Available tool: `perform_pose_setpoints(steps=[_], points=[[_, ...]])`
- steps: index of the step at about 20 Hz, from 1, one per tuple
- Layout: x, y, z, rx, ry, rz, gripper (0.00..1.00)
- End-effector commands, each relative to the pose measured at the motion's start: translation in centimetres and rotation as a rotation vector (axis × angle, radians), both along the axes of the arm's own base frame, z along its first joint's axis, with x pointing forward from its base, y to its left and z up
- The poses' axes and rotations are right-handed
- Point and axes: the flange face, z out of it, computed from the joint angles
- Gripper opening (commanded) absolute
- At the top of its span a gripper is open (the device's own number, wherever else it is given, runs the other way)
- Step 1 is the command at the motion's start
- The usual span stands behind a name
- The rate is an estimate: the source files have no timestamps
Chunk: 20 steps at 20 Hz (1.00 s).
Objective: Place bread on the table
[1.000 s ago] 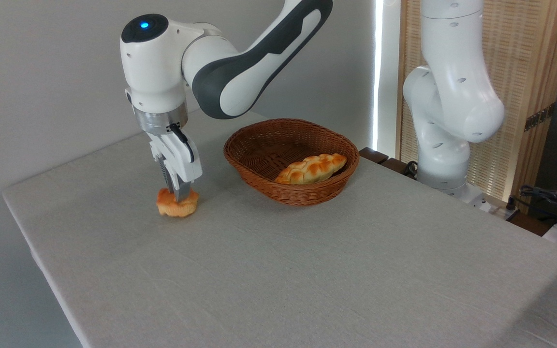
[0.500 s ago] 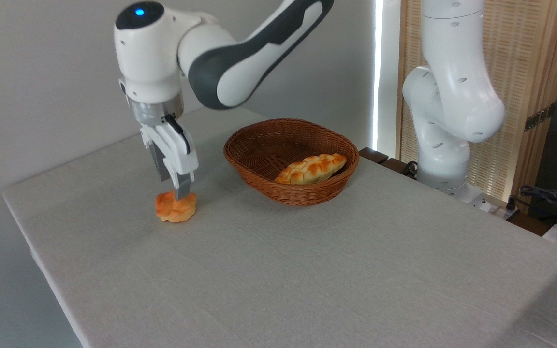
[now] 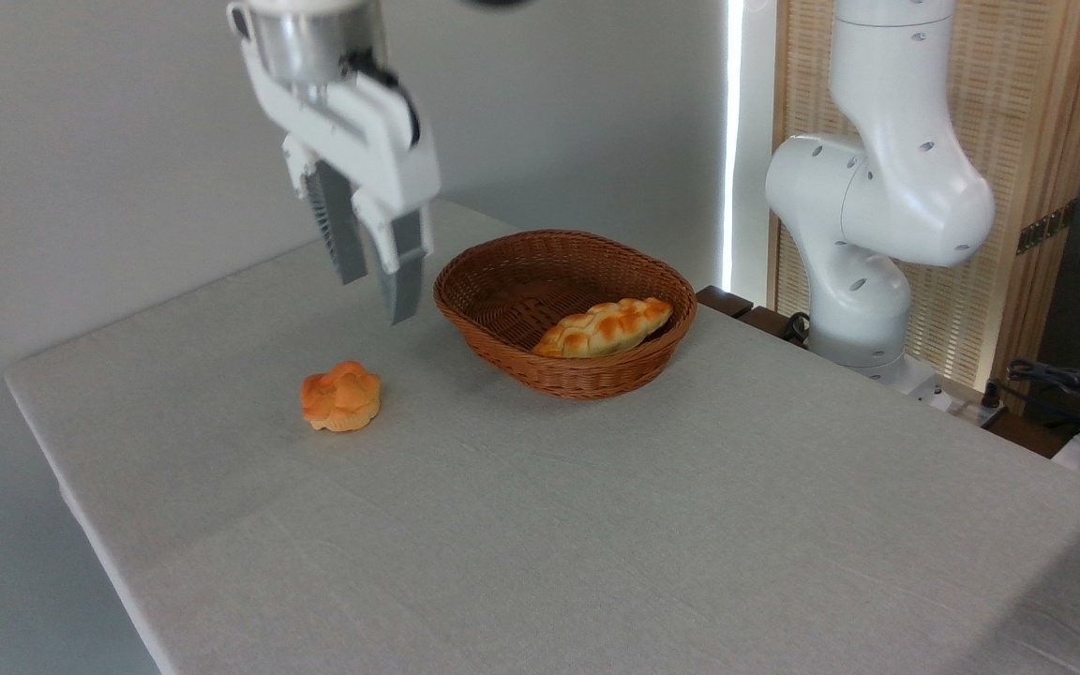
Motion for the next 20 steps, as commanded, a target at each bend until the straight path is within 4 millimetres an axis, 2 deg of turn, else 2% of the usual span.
perform_pose_setpoints(steps=[1, 5, 8, 14, 20], points=[[-0.1, 0.7, 1.4, 0.060, -0.013, 0.004, 1.00], [0.0, 3.1, 2.6, 0.054, -0.015, 0.042, 1.00], [0.0, 3.2, 3.3, 0.057, -0.012, 0.044, 1.00], [0.1, 4.8, 3.5, 0.056, 0.003, 0.072, 1.00], [0.1, 4.5, 3.5, 0.067, 0.002, 0.064, 1.00]])
